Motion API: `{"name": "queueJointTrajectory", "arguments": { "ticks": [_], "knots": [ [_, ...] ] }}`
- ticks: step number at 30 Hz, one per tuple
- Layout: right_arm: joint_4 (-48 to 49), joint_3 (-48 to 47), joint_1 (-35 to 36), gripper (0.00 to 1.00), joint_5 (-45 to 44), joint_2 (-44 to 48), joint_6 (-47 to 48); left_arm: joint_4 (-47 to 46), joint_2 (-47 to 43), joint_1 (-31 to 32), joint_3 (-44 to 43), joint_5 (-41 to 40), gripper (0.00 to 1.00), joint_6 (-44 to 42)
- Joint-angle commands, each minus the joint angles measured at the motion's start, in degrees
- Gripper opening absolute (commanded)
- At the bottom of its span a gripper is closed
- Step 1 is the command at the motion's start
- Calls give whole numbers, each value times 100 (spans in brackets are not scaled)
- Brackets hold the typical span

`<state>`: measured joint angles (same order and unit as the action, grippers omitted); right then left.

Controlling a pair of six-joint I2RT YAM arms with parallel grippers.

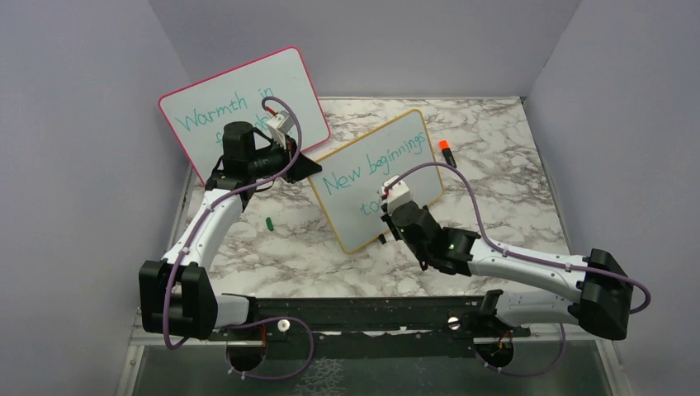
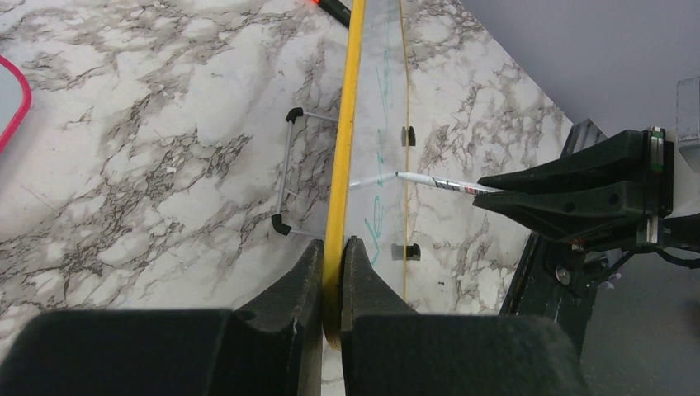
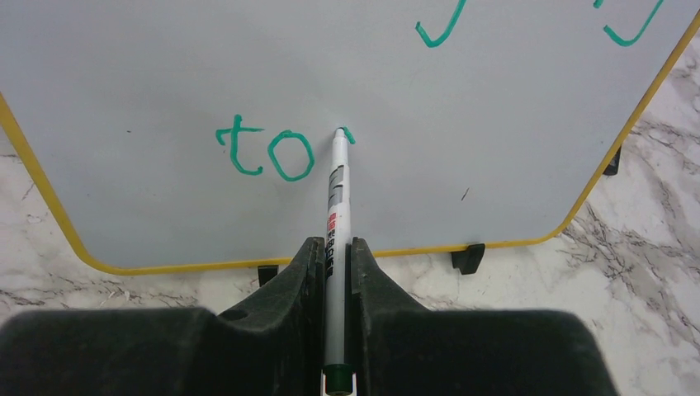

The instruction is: Write a sentence on the whiteboard

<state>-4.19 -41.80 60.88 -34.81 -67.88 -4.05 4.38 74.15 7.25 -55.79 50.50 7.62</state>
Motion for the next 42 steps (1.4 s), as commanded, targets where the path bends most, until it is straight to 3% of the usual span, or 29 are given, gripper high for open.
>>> {"name": "queueJointTrajectory", "arguments": {
  "ticks": [1, 25, 42],
  "knots": [
    [-213, 40, -20, 0, 447, 68, -119, 203, 125, -6, 139, -673, 0, -399],
    [-703, 157, -27, 0, 82, 29, -316, 203, 137, -13, 139, -673, 0, -397],
    [161, 161, -37, 0, -218, 113, -144, 203, 127, -13, 139, -658, 0, -399]
  ]
}}
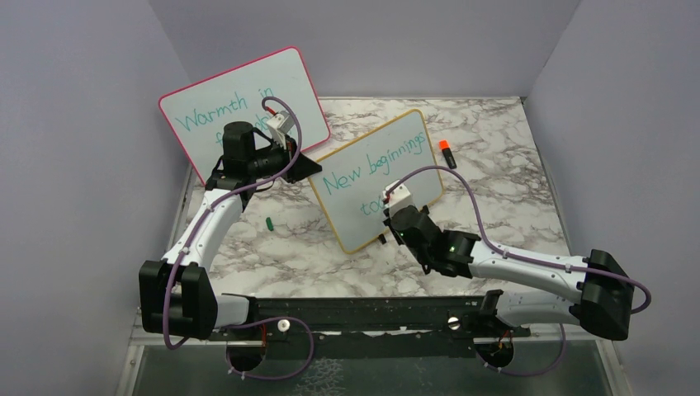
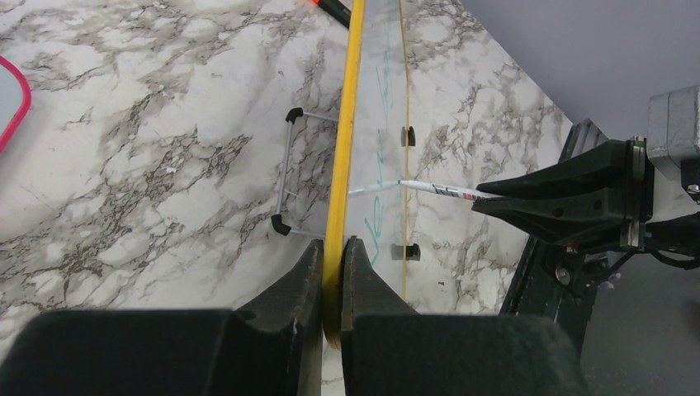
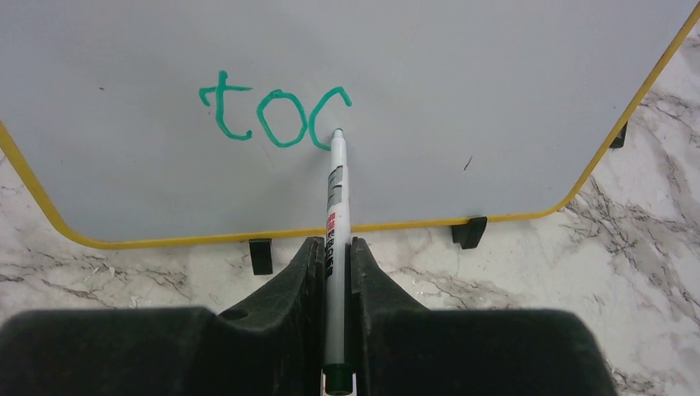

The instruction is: Write a sentence on the whiteboard

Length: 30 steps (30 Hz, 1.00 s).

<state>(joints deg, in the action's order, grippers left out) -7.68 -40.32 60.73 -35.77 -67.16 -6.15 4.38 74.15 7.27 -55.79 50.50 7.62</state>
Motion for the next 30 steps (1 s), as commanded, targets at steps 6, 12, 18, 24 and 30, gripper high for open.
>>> {"name": "queueJointTrajectory", "arguments": {
  "ticks": [6, 12, 18, 24, 30],
  "knots": [
    [614, -42, -26, 0, -153, 114, 118, 203, 131, -7, 139, -664, 0, -393],
    [678, -76, -25, 0, -208, 310, 194, 203, 132, -14, 138, -667, 0, -401],
    [840, -181, -85, 0, -219, 252, 332, 211, 129, -14, 139, -664, 0, -399],
    [1015, -277, -153, 0, -118, 96, 414, 212, 127, -10, 137, -664, 0, -395],
    [1077, -369, -240, 0, -6, -70, 442, 219, 118, -11, 130, -656, 0, -408]
  ]
}}
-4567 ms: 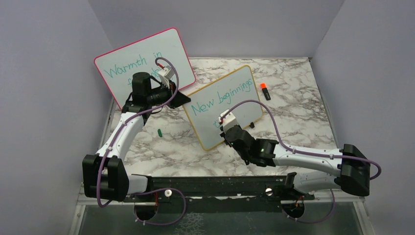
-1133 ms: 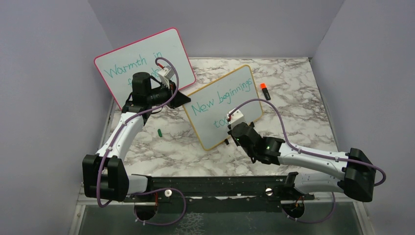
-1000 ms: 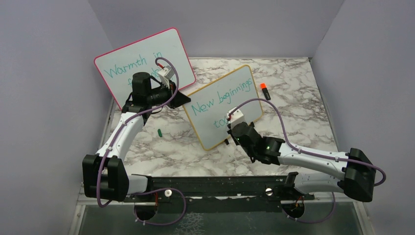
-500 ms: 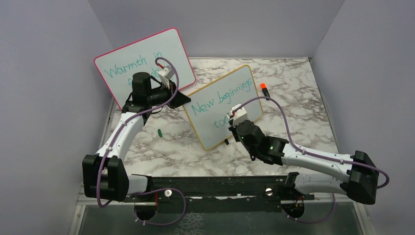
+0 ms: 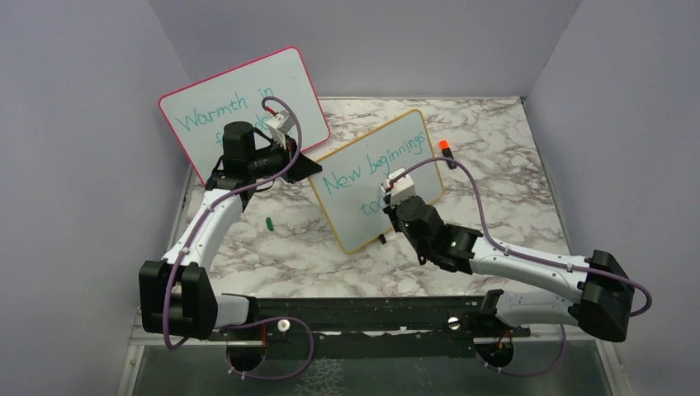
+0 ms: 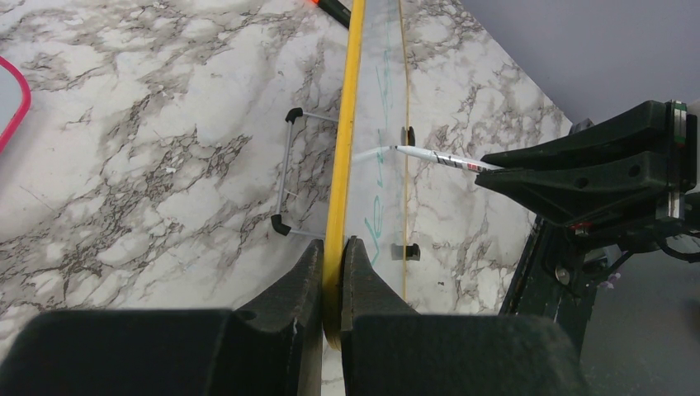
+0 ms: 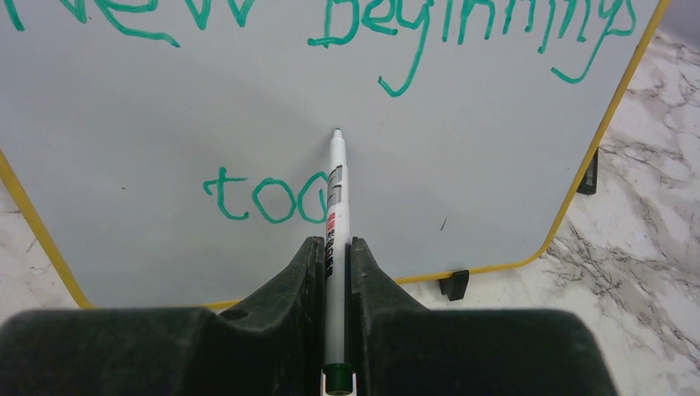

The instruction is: Write a sentence on the whiteboard

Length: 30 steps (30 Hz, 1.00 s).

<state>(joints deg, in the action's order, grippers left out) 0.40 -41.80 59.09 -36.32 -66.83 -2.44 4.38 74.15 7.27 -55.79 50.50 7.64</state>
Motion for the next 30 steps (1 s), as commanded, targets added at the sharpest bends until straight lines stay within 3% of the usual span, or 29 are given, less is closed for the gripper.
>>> {"name": "queueJointTrajectory", "arguments": {
  "ticks": [1, 30],
  "knots": [
    [284, -215, -101, 0, 73, -129, 76, 221, 117, -14, 130, -656, 0, -400],
    [-973, -107, -136, 0, 617, -149, -394, 221, 147, -11, 112, -682, 0, -405]
  ]
}}
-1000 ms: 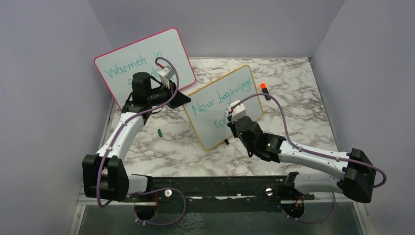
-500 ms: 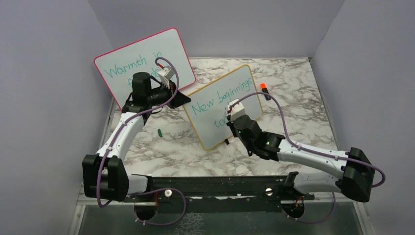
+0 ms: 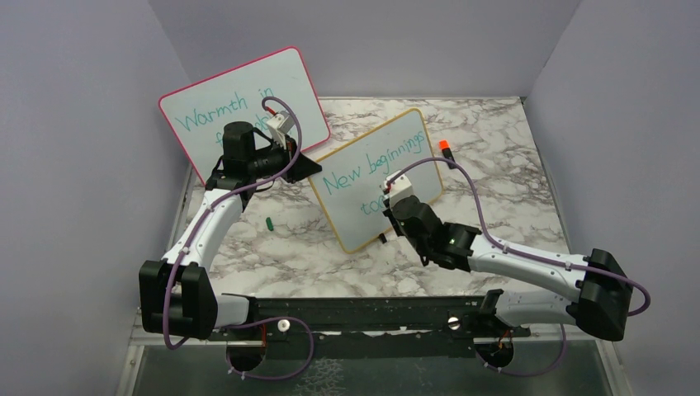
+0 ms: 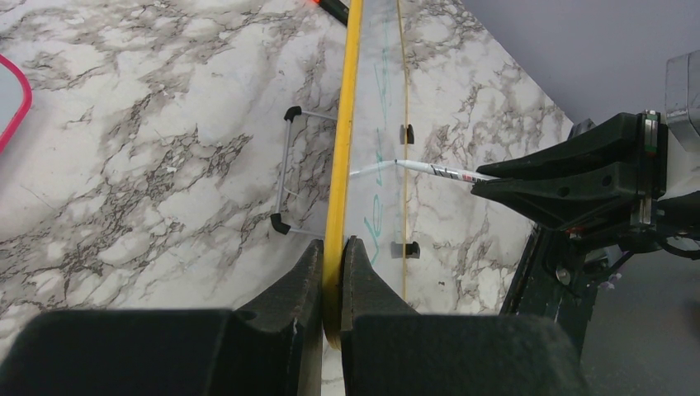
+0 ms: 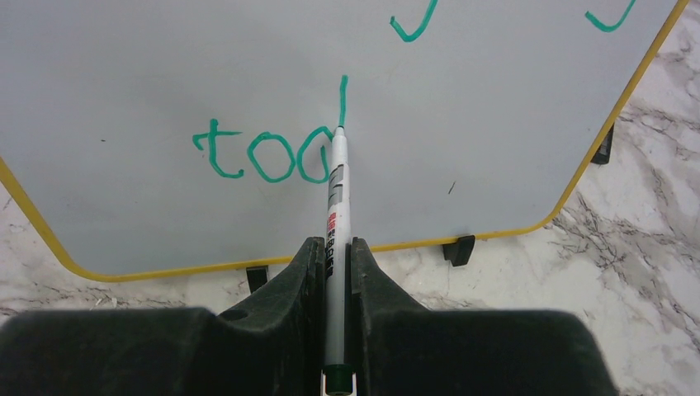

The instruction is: Write a sentence on the whiteboard

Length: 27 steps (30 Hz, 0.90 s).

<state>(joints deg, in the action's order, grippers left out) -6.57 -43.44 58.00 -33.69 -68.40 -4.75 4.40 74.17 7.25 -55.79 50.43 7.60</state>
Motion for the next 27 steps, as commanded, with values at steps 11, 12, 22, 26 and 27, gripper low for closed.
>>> {"name": "queueJointTrajectory", "arguments": {
  "ticks": [11, 12, 22, 26, 27],
  "knots": [
    [-470, 87, -26, 0, 459, 42, -171, 227, 133, -8, 112, -684, 0, -404],
    [-481, 94, -33, 0, 456, 46, -174, 227, 137, -10, 112, -684, 0, -403],
    [-654, 138, -32, 0, 297, 53, -281, 226, 124, -6, 112, -691, 0, -404],
    [-689, 172, -26, 0, 149, 76, -359, 228, 115, -8, 116, -697, 0, -410],
    [-696, 175, -31, 0, 129, 81, -361, 226, 115, -12, 120, -698, 0, -409]
  ]
}}
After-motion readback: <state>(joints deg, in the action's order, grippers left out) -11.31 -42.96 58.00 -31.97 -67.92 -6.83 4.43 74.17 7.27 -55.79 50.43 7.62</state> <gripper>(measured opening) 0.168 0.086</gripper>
